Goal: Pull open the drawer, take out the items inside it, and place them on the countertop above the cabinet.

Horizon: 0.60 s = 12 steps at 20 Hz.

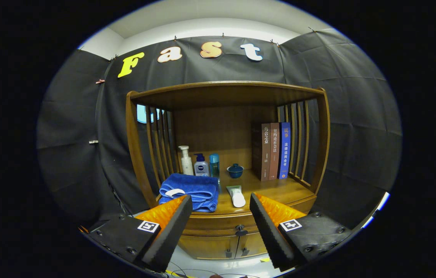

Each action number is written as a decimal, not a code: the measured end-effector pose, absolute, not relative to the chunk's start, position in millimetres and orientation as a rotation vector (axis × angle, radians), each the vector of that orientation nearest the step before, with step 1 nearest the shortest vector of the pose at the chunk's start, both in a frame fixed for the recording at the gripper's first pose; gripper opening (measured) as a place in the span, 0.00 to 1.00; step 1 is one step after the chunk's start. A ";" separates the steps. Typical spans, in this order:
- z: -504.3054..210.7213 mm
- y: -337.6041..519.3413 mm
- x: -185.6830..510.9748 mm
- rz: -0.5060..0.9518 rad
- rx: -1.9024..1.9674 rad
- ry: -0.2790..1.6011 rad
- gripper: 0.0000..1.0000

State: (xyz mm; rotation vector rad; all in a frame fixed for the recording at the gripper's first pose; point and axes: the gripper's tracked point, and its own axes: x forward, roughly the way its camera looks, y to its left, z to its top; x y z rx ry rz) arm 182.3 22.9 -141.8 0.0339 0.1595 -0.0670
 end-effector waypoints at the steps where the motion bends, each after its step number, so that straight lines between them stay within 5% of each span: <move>1: -139.9 22.3 181.4 -0.067 0.041 0.159 0.97; 12: -99.2 23.1 165.4 -0.053 0.022 0.136 0.98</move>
